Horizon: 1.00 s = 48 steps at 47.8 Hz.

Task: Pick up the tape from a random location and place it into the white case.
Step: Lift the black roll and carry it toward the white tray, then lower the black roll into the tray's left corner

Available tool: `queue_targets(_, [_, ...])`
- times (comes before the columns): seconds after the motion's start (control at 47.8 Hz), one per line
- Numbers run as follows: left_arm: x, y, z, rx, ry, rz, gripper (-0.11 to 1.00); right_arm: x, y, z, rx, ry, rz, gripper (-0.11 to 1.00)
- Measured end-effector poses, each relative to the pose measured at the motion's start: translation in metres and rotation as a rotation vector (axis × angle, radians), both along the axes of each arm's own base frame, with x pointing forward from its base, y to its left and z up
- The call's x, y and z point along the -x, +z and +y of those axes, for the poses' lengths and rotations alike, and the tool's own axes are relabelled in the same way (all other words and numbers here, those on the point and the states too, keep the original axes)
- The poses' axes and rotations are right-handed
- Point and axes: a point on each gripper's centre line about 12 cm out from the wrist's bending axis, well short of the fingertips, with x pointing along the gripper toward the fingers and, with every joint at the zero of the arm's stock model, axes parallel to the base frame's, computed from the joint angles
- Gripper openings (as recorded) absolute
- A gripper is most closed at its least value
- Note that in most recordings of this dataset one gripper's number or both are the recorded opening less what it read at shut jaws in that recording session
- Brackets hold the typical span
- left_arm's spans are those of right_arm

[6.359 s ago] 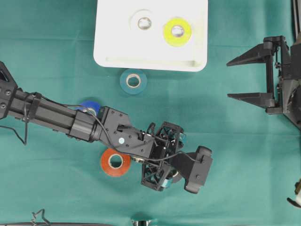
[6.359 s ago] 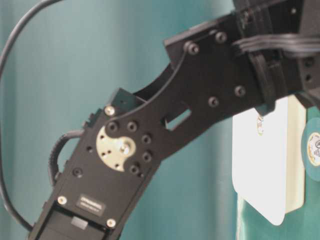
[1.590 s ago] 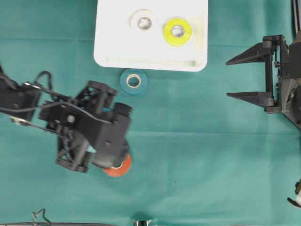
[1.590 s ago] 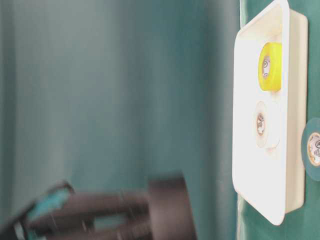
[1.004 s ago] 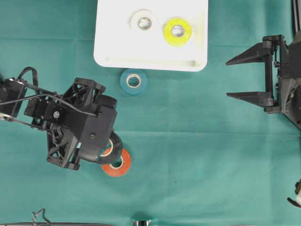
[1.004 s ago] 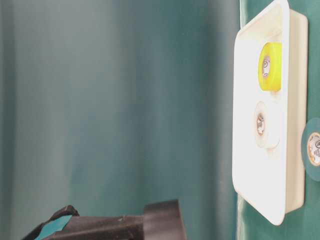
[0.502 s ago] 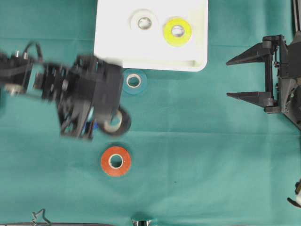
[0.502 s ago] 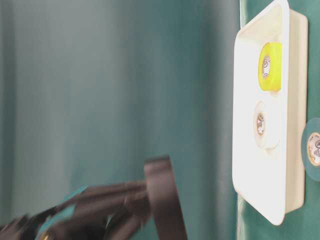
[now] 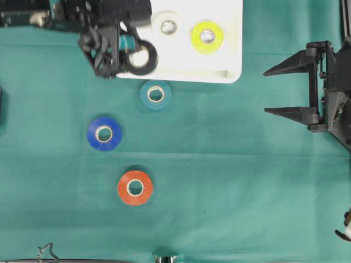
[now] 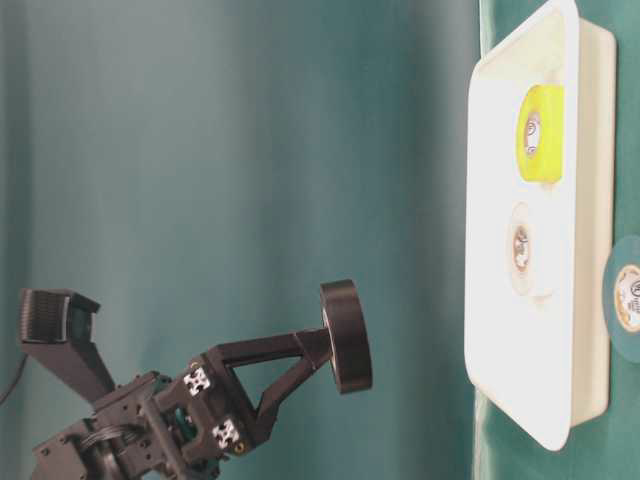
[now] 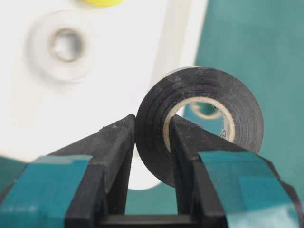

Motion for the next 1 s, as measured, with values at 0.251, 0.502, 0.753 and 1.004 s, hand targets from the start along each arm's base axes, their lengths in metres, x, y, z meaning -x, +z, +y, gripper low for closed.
queue_targets(0.251, [0.003,0.000,0.030,-0.002,0.078,-0.001,0.19,0.000,0.000,0.000,0.003,0.001,0.000,0.87])
queue_targets(0.502, [0.004,-0.003,0.039,-0.001,0.101,0.000,0.19,0.000,0.000,0.000,0.006,0.002,0.000,0.87])
queue_targets(0.753, [0.004,-0.003,0.040,-0.001,0.104,0.000,0.19,0.000,-0.001,0.000,0.006,0.002,0.003,0.87])
queue_targets(1.004, [0.004,-0.003,0.040,-0.001,0.104,0.000,0.19,0.000,0.000,0.000,0.006,0.002,0.002,0.87])
